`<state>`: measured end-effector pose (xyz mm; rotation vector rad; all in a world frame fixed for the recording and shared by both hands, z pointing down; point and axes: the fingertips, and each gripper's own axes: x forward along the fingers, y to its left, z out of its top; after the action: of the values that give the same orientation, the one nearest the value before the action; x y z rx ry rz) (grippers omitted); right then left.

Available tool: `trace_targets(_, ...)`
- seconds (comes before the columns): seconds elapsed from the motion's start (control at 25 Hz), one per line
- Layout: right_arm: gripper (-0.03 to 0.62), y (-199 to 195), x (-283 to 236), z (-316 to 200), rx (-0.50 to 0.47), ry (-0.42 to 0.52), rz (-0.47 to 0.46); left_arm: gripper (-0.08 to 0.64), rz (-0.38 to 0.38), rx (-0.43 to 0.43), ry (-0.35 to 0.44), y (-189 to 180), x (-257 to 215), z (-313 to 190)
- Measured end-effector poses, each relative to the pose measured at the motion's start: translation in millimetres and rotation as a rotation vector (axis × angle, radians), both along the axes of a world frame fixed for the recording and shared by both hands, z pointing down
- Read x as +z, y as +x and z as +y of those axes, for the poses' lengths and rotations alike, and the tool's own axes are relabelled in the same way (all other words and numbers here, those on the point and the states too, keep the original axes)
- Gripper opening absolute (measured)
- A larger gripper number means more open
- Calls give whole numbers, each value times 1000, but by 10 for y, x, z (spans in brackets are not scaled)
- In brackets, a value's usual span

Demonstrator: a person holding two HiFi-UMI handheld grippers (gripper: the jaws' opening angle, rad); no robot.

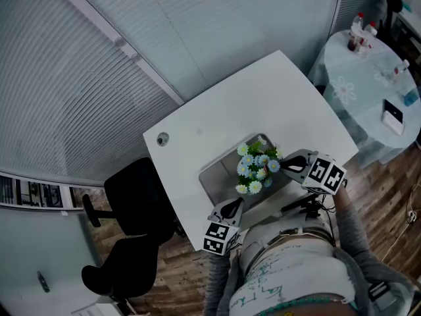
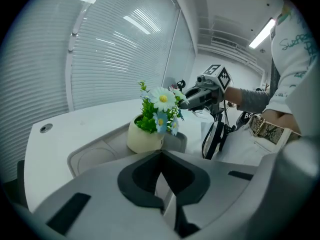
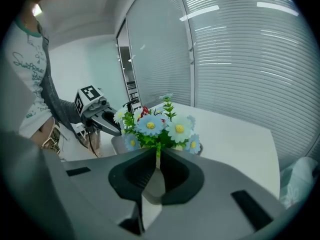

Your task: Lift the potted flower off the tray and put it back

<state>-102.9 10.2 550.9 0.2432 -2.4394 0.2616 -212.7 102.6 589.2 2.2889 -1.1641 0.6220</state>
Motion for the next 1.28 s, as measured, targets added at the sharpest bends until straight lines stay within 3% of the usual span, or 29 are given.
trace_targets(0.32,34,-69,-41,105,29,-13,2,11,-7,-38,1,6,-76,20)
trace_targets(0.52,29,-142,-143,164,17,-10,-33,11,49,-94,14,33,-208,-6)
trace_targets(0.76,28,-171,-235,245,1,-33,-76,11,52,-130,38,158,-348,-2)
trace_targets(0.92,28,-46,-225,278,2,-35,-72,11,86,-154,46,321,-433,1)
trace_targets(1.28,28,345,-399,474,14,-55,-132,11,66,-190,74,909,-661,6)
